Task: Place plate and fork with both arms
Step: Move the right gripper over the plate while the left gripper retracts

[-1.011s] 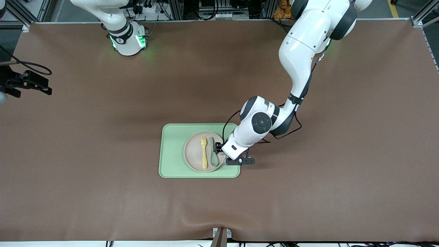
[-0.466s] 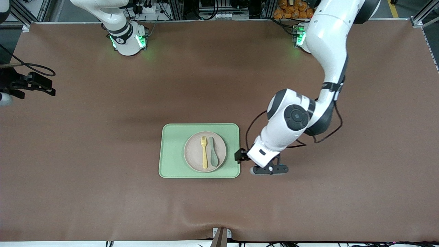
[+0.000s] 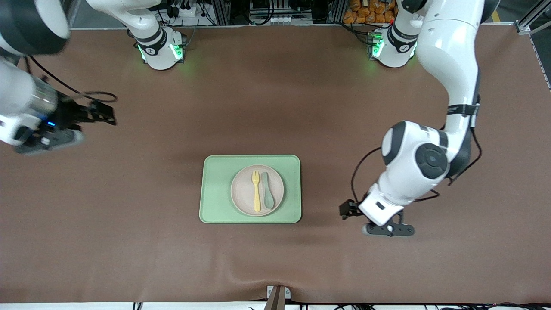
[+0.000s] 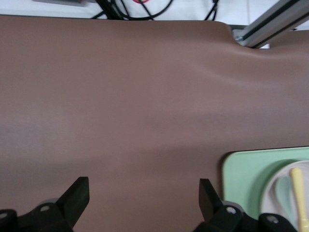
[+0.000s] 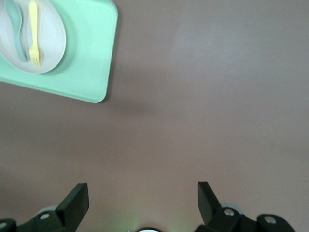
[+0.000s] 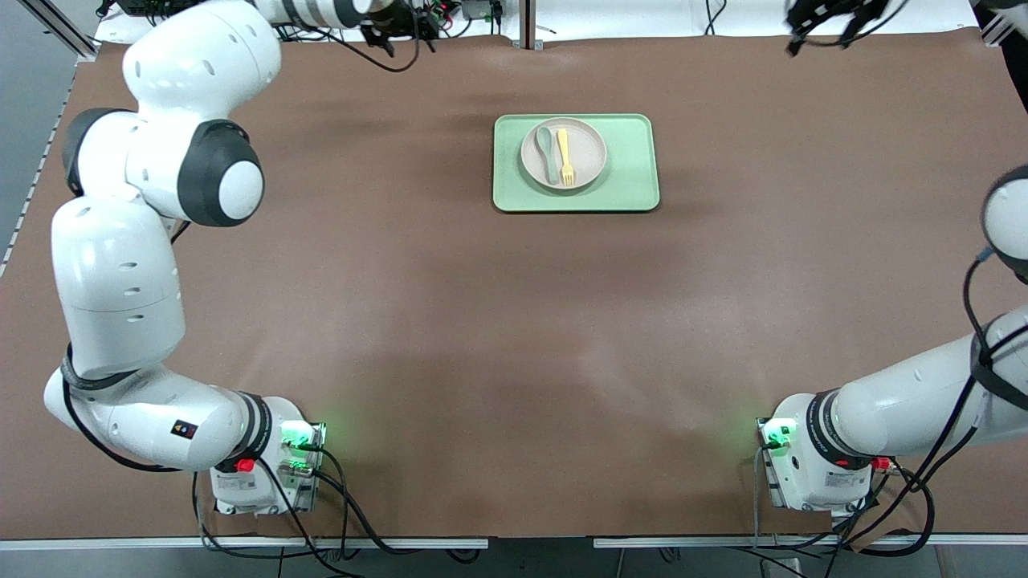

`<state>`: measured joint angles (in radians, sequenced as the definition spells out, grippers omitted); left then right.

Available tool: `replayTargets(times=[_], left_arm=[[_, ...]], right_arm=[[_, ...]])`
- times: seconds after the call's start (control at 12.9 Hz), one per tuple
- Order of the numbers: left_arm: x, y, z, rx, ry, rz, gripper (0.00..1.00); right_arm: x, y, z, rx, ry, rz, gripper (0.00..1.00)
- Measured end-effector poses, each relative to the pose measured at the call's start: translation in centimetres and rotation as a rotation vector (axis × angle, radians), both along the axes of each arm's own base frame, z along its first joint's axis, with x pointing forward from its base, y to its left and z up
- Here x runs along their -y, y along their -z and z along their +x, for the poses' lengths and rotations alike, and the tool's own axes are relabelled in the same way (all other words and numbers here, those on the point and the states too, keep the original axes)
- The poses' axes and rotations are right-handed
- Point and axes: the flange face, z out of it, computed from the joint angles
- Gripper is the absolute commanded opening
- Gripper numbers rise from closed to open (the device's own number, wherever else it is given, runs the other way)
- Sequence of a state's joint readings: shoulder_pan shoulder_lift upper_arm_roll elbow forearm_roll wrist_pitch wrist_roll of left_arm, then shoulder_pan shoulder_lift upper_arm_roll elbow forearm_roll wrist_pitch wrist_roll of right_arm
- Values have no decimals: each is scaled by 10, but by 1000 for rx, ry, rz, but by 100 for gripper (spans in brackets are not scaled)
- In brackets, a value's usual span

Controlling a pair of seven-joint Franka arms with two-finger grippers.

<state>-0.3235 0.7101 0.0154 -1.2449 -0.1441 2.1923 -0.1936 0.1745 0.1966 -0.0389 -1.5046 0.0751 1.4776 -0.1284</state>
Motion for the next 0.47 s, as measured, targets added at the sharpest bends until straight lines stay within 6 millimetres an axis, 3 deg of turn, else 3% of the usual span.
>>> replayTargets(times=[0.16, 0.31, 0.47], left_arm=[[-32, 5, 7, -14, 14, 16, 100], [-60, 7, 11, -50, 20, 18, 100], [-90, -5, 10, -93, 24, 10, 100]], right_arm=[[-39, 45, 15, -25, -51, 4, 100], [-66, 70, 26, 3, -81, 12, 100], [-88, 95, 36, 38, -103, 17, 100]])
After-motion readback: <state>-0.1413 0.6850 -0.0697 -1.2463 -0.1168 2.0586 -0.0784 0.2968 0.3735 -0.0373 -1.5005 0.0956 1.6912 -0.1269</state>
